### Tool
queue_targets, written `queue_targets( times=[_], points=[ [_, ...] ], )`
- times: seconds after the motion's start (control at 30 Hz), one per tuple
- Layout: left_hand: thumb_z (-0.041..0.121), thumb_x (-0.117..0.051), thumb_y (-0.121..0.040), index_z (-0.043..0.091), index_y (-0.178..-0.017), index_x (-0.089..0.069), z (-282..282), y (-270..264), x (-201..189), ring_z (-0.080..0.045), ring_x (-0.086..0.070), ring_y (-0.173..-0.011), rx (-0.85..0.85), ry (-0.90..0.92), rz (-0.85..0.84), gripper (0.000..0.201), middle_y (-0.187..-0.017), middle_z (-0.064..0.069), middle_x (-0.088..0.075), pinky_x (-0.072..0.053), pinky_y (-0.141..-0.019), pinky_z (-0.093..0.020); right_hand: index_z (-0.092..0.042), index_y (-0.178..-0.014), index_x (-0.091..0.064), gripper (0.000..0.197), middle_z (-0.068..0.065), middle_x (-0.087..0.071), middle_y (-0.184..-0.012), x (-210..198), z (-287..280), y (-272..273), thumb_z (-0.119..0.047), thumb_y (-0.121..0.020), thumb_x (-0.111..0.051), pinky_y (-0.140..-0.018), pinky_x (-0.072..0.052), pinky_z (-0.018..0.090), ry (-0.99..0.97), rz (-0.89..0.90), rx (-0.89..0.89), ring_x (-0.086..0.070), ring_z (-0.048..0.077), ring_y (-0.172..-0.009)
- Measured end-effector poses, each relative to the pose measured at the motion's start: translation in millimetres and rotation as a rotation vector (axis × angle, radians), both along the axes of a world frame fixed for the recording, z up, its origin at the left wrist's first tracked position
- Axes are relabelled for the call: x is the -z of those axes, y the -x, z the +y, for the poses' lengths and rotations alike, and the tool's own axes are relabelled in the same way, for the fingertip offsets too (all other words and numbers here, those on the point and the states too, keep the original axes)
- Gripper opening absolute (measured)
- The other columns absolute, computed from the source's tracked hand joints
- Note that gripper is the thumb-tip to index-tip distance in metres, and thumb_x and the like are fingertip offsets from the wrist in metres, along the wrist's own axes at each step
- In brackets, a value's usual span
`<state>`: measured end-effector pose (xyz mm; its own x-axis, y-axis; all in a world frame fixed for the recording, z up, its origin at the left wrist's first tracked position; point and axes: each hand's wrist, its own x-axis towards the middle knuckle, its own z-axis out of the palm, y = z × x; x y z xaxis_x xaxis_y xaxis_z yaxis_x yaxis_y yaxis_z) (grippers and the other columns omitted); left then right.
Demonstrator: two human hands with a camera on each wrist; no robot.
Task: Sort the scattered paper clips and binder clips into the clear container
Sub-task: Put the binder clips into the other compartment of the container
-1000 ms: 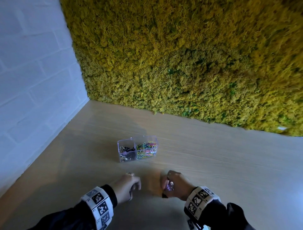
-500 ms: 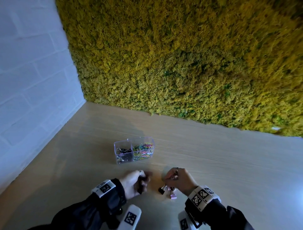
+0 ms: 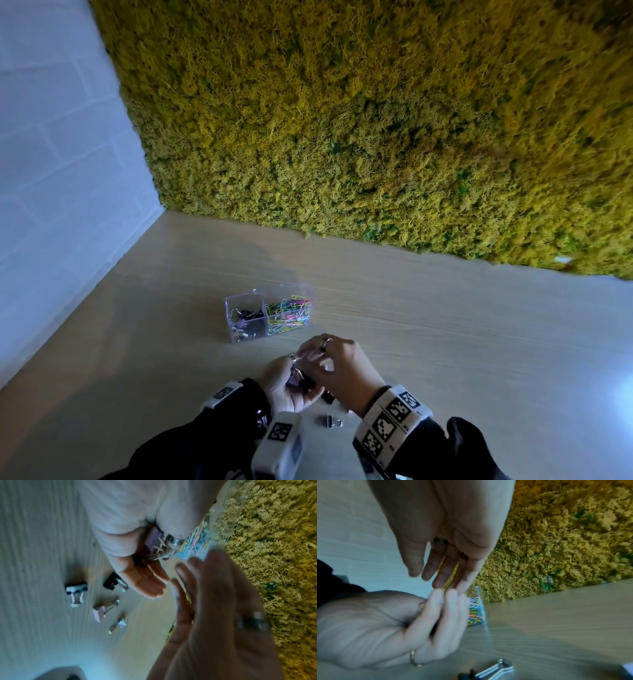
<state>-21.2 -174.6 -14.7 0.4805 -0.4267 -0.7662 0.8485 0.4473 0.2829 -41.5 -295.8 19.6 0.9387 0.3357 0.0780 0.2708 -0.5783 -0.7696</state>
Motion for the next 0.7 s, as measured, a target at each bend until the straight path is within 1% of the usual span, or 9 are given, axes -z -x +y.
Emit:
queue_targets(
  times=[0.07, 0.13, 0.2, 0.27, 0.37, 0.43, 0.5, 0.6, 0.7],
  points=[
    [0.008, -0.038, -0.089, 0.001, -0.058, -0.058, 5.3, -4.3, 1.9, -0.02, -0.055, -0.037, -0.027, 0.035, 0.016, 0.038, -0.047, -0.012, -0.057, -0.052, -0.041, -0.024, -0.021, -0.087, -0.067, 0.018, -0.009, -0.066, -0.083, 0.5, -13.1, -4.0, -0.033, -0.08, -0.056, -0.071, -0.046, 0.012, -0.024, -0.071, 0.088, -0.058, -0.005, -0.073],
    [0.004, -0.04, -0.082, 0.002, -0.065, -0.065, 13.4, -6.2, -2.2, -0.019, -0.051, -0.038, 0.031, 0.059, -0.035, 0.03, -0.049, -0.008, -0.054, -0.047, -0.04, -0.02, -0.022, -0.085, -0.066, 0.033, -0.015, -0.061, -0.082, 6.3, -36.6, -8.1, -0.047, -0.075, -0.046, -0.068, -0.042, 0.007, 0.012, -0.086, 0.16, -0.055, -0.007, -0.071],
    [0.003, -0.043, -0.081, 0.007, -0.076, -0.065, 19.2, -6.8, -7.2, -0.013, -0.042, -0.035, 0.07, 0.032, -0.096, 0.023, -0.046, -0.001, -0.046, -0.036, -0.036, -0.014, -0.023, -0.094, -0.064, 0.047, -0.008, -0.058, -0.091, 16.6, -65.7, -10.2, -0.056, -0.068, -0.044, -0.077, -0.043, 0.014, 0.183, 0.03, 0.154, -0.053, 0.0, -0.076],
    [0.005, -0.036, -0.09, 0.01, -0.083, -0.062, 20.9, -7.6, -8.3, -0.008, -0.031, -0.033, 0.165, -0.113, -0.209, 0.028, -0.044, 0.005, -0.034, -0.024, -0.035, -0.01, -0.028, -0.105, -0.059, 0.057, -0.004, -0.049, -0.1, 26.3, -90.3, -7.4, -0.062, -0.061, -0.05, -0.086, -0.043, 0.026, 0.382, 0.192, 0.114, -0.05, 0.012, -0.089],
    [0.025, -0.039, -0.096, 0.017, -0.078, -0.063, 14.9, -2.1, -18.7, -0.005, -0.024, -0.036, 0.56, -0.406, -0.566, 0.031, -0.046, 0.01, -0.028, -0.018, -0.037, -0.015, -0.028, -0.108, -0.057, 0.054, -0.008, -0.039, -0.096, 34.3, -104.1, 3.8, -0.044, -0.061, -0.077, -0.08, -0.035, 0.019, 0.463, 0.326, 0.059, -0.045, 0.009, -0.087],
    [0.038, -0.05, -0.091, 0.023, -0.071, -0.06, 5.1, 2.8, -23.0, -0.004, -0.028, -0.039, 0.861, -0.609, -0.839, 0.027, -0.048, 0.011, -0.031, -0.023, -0.041, -0.019, -0.029, -0.097, -0.057, 0.044, -0.013, -0.038, -0.089, 38.2, -103.7, 9.2, -0.027, -0.06, -0.083, -0.068, -0.034, 0.008, 0.404, 0.334, 0.034, -0.044, 0.0, -0.076],
    [0.034, -0.061, -0.085, 0.021, -0.079, -0.064, -6.2, 8.1, -23.2, -0.001, -0.034, -0.047, 1.049, -0.751, -1.05, 0.014, -0.054, 0.012, -0.039, -0.028, -0.046, -0.015, -0.034, -0.08, -0.057, 0.037, -0.015, -0.04, -0.086, 42.2, -103.5, 10.8, -0.014, -0.06, -0.082, -0.063, -0.037, 0.003, 0.332, 0.299, 0.049, -0.05, -0.001, -0.066],
    [0.023, -0.068, -0.079, 0.012, -0.104, -0.063, -17.1, 17.9, -22.0, 0.0, -0.043, -0.058, 1.24, -0.904, -1.209, 0.028, -0.065, 0.013, -0.047, -0.028, -0.048, -0.01, -0.026, -0.059, -0.058, 0.029, -0.014, -0.047, -0.074, 46.7, -104.0, 9.0, 0.0, -0.063, -0.069, -0.058, -0.038, 0.004, 0.297, 0.259, 0.101, -0.054, -0.012, -0.067],
    [0.017, -0.063, -0.08, 0.01, -0.105, -0.061, -22.6, 23.2, -19.4, -0.024, -0.06, -0.093, 1.363, -1.041, -1.247, 0.026, -0.101, -0.009, -0.066, -0.039, -0.068, -0.025, -0.04, -0.051, -0.052, 0.043, -0.012, -0.051, -0.061, 48.4, -103.2, 8.0, 0.002, -0.061, -0.057, -0.052, -0.035, 0.005, 0.28, 0.269, 0.151, -0.054, -0.01, -0.056]
  ],
)
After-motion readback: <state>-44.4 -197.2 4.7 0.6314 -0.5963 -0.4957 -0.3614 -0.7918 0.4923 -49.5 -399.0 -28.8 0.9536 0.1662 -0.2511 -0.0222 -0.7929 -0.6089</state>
